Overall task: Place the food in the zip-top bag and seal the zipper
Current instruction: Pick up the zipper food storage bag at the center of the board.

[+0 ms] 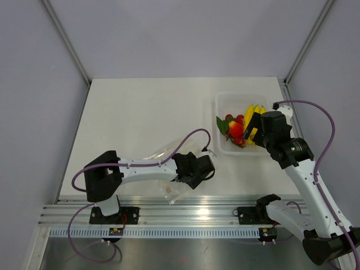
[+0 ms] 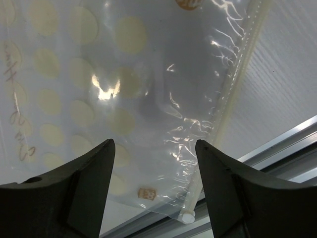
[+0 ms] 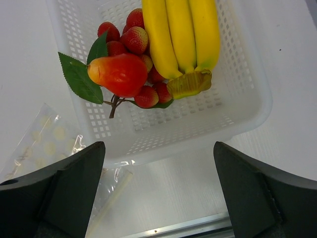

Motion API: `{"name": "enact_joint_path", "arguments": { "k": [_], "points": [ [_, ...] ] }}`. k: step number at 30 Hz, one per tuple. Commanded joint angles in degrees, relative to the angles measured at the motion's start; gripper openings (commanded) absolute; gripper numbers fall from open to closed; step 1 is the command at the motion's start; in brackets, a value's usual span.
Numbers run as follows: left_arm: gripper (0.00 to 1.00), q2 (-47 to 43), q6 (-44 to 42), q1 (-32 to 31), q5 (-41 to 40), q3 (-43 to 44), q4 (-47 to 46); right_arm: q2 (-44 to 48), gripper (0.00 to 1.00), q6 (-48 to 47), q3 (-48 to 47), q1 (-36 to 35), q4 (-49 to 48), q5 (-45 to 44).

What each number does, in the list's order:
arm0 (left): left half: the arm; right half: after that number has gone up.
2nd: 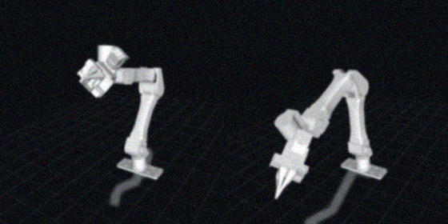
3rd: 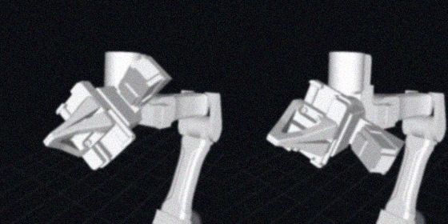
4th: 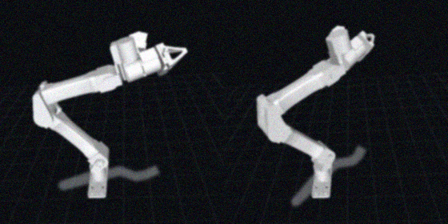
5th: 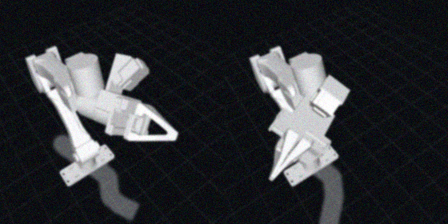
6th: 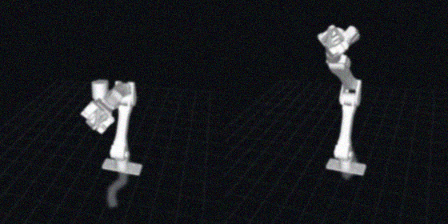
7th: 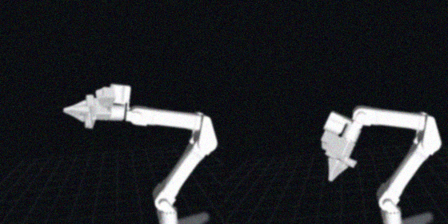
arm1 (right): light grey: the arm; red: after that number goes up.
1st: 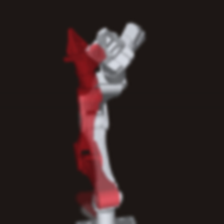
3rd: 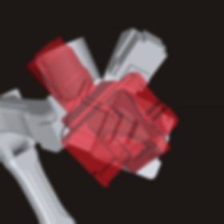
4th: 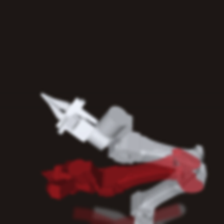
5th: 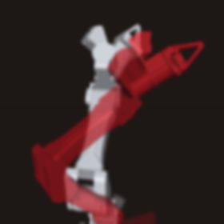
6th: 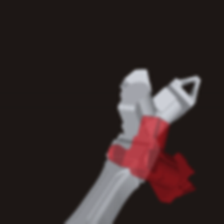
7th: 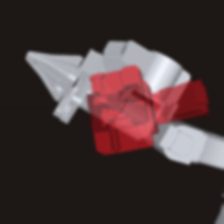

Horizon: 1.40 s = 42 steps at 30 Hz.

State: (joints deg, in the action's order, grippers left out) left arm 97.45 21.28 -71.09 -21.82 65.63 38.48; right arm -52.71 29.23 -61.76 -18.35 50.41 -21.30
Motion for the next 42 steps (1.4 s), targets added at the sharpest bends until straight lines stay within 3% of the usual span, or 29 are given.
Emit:
{"name": "enact_joint_path", "arguments": {
  "k": [1,6,16,21,34,42],
  "points": [
    [0.69,-0.3,2.4,-0.6,2.9,0.6,-4.7,-0.2,0.99,0.6,-0.1,0.2,-0.9,0.7],
    [0.57,1.3,3.6,-1.0,4.7,-0.2,-5.3,-0.4,0.99,0.5,0.2,0.2,-0.9,0.6],
    [0.53,2.7,5.4,-1.9,6.9,-2.9,-6.9,-0.6,1.00,1.1,0.5,0.2,-1.5,1.2],
    [0.42,2.7,5.5,-2.1,6.6,-3.6,-6.9,-0.6,0.99,1.3,0.8,0.2,-1.5,1.3],
    [0.43,2.9,5.4,-3.4,6.7,-3.8,-6.5,-0.4,0.99,2.0,1.1,0.2,-1.2,1.7],
    [0.28,5.3,5.9,-3.3,5.2,-4.7,-6.7,0.4,1.00,2.2,1.4,0.2,-0.8,1.7]
  ]
}}
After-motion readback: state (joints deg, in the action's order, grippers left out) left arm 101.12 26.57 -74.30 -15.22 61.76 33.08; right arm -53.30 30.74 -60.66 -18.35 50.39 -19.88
